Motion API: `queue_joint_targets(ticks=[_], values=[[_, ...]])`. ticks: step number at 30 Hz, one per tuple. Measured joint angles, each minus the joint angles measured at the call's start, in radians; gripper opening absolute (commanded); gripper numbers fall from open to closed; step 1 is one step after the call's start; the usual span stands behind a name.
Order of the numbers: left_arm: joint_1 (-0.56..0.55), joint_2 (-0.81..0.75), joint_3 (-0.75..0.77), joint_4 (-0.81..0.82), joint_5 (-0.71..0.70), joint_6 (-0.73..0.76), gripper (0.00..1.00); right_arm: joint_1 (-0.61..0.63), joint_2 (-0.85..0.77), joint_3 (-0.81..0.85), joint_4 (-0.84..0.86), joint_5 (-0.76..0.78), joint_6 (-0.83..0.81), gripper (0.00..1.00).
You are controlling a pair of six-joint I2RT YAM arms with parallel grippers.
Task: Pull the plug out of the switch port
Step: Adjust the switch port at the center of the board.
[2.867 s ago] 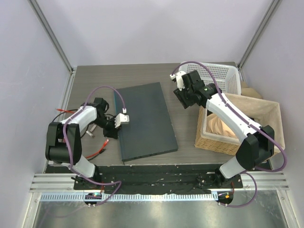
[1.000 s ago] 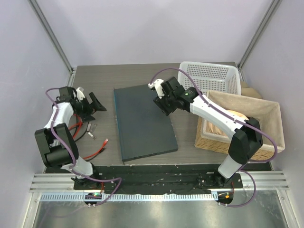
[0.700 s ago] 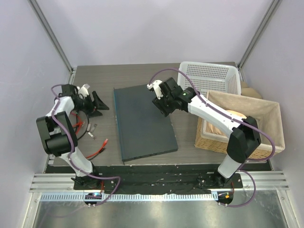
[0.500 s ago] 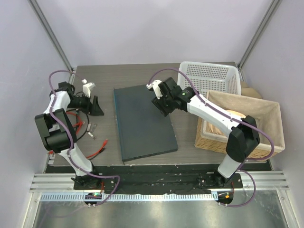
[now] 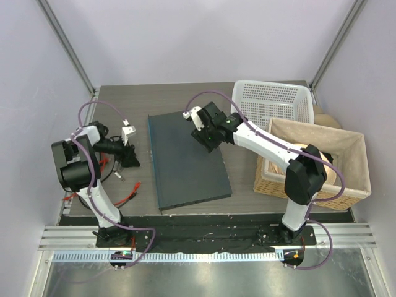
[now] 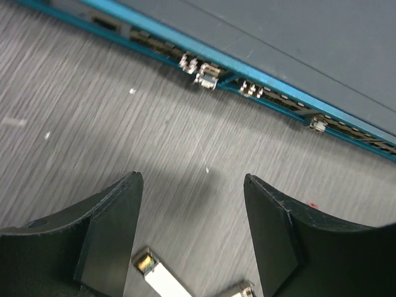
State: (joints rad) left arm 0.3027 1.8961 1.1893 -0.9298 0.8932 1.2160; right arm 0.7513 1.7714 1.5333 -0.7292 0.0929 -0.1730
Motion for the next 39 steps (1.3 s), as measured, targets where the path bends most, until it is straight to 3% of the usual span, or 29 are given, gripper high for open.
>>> queue_joint_targets(ticks=[7,13,15,18,22,24,25,26,28,30,34,39], values=[[-0.079,0.000,-0.007,0.076,-0.040,-0.001,0.68,0.033,0.109,0.107,-0.003,-0.003,0.006,0.51],[-0.085,0.029,0.082,0.060,-0.060,-0.035,0.66,0.056,0.124,0.113,-0.005,-0.009,0.009,0.41],[-0.085,0.029,0.127,0.062,-0.061,-0.085,0.67,0.068,0.097,0.048,0.002,-0.011,-0.011,0.40],[-0.087,0.023,0.184,0.105,-0.063,-0.199,0.68,0.080,0.039,-0.077,-0.009,-0.014,-0.035,0.27],[-0.106,0.034,0.292,0.220,-0.138,-0.529,0.66,0.089,-0.031,-0.182,-0.052,-0.040,-0.079,0.18],[-0.126,0.073,0.417,0.253,-0.193,-0.694,0.60,0.088,-0.069,-0.205,-0.071,-0.053,-0.106,0.11],[-0.138,0.106,0.496,0.261,-0.214,-0.759,0.57,0.088,-0.092,-0.216,-0.072,-0.063,-0.119,0.01],[-0.151,0.145,0.573,0.272,-0.230,-0.819,0.53,0.088,-0.110,-0.226,-0.074,-0.073,-0.128,0.01],[-0.177,0.222,0.712,0.285,-0.259,-0.911,0.30,0.087,-0.165,-0.260,-0.082,-0.097,-0.151,0.01],[-0.197,0.290,0.801,0.290,-0.271,-0.980,0.19,0.087,-0.204,-0.286,-0.100,-0.122,-0.174,0.01],[-0.233,0.457,0.990,0.243,-0.281,-1.059,0.15,0.086,-0.255,-0.330,-0.156,-0.182,-0.220,0.01],[-0.275,0.645,1.182,0.127,-0.312,-1.057,0.15,0.086,-0.258,-0.354,-0.213,-0.230,-0.260,0.01]])
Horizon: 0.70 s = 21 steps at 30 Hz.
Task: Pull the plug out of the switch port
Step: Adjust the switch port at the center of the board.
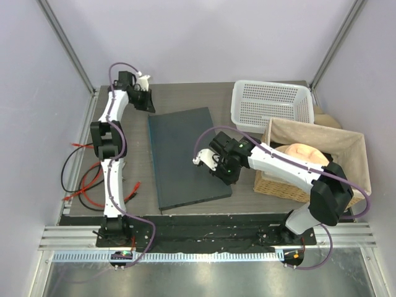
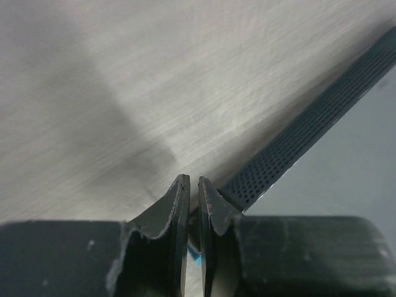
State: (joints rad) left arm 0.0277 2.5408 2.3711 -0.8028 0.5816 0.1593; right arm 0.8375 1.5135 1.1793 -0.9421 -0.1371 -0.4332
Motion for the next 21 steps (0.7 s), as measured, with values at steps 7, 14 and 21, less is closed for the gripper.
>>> queue_joint_targets(ticks=[7,14,21], values=[[-0.048,0.010,-0.026,-0.051,-0.099,0.083,0.15,0.000,0.000,-0.098,-0.053,-0.058,-0.020,0.01],[-0.064,0.000,-0.034,-0.058,-0.163,0.129,0.14,0.000,0.006,-0.109,-0.096,-0.143,-0.087,0.01],[-0.068,-0.002,-0.033,-0.061,-0.189,0.136,0.14,0.049,0.079,-0.115,-0.034,-0.194,-0.051,0.01]])
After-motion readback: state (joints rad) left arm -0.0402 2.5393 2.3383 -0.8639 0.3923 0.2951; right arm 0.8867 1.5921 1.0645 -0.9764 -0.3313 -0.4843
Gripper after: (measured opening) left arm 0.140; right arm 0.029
